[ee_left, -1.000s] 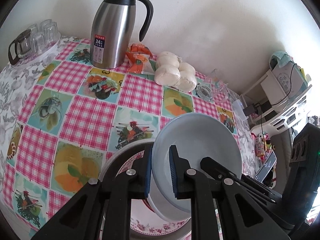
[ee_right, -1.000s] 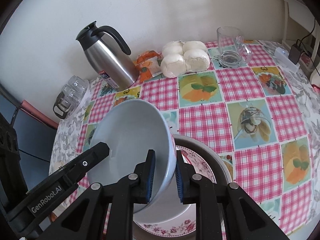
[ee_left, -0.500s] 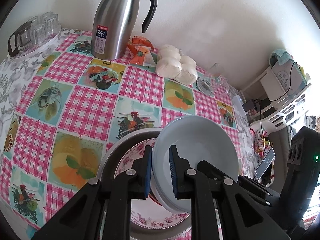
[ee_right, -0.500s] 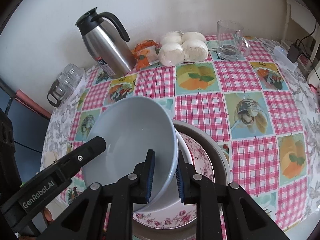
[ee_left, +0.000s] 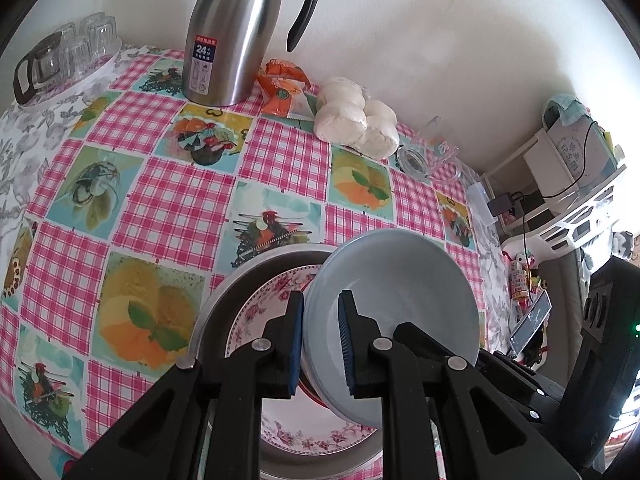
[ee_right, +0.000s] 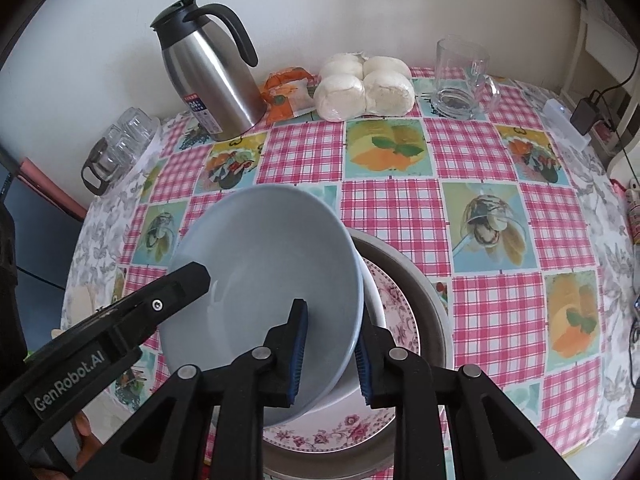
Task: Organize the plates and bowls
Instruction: 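Lower the pale blue bowl onto the bowl stack in the basin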
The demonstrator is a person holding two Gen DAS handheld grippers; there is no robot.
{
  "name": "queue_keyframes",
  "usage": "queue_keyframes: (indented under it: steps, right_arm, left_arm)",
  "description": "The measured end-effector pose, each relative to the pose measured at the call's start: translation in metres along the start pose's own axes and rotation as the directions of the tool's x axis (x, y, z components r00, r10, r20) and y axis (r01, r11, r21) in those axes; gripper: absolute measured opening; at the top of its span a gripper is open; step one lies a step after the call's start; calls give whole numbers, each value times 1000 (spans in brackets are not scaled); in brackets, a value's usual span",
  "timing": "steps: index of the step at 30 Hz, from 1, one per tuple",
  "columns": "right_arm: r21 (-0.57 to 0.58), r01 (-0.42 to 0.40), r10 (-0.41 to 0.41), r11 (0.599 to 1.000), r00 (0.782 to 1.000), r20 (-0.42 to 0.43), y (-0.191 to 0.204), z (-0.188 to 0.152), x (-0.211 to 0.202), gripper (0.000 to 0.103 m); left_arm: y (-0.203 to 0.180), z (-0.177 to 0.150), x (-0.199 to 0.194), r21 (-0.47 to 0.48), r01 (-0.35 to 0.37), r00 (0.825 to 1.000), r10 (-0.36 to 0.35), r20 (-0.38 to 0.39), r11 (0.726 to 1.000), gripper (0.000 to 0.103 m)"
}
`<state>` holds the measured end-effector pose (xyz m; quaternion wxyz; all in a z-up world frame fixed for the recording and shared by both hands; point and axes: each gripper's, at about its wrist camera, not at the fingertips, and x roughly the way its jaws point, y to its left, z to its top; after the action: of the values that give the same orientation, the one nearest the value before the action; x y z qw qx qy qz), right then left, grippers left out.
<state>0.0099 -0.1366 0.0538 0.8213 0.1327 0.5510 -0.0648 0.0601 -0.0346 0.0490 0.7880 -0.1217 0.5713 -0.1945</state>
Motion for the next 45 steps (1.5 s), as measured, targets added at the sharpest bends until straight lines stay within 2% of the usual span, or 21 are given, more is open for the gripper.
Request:
queue_keyframes:
  steps: [4, 9, 13, 23, 38, 39, 41, 45]
  right_arm:
    - [-5, 11, -11, 1000, 1000, 1, 0, 0, -1, 26]
    - [-28, 22, -21, 999, 1000, 5, 6, -1, -2, 34]
    - [-12, 0, 0, 1000, 1000, 8, 2, 0, -4, 35]
    - [18, -25, 25, 1000, 1000, 14, 0, 1, -6, 36]
    - [71, -53, 48, 996, 996, 69, -10, 4, -18, 36]
    - [71, -45, 39, 997, 996, 75, -10, 4, -19, 37]
    - [70, -24, 16, 997, 995, 103, -10, 5, -24, 46]
    - [77, -54, 43, 996, 989, 144, -15, 7, -33, 47]
  left_arm:
    - [1, 0, 0, -4, 0, 1000, 0, 2, 1000, 17]
    - [1, 1, 0, -9, 1, 1000, -1, 3, 1000, 17]
    - [3, 2, 0, -14, 1, 1000, -1, 5, 1000, 17]
    - [3, 1, 3, -12, -5, 1000, 5, 0, 1000, 17]
    - [5, 0, 10, -5, -40, 999, 40, -17, 999, 17]
    - [5, -1, 11, -4, -37, 999, 37, -21, 999, 18]
    - [3, -1, 11, 0, -22, 1000, 22, -17, 1000, 19]
    - [2, -1, 12, 3, -30, 999, 30, -17, 1000, 19]
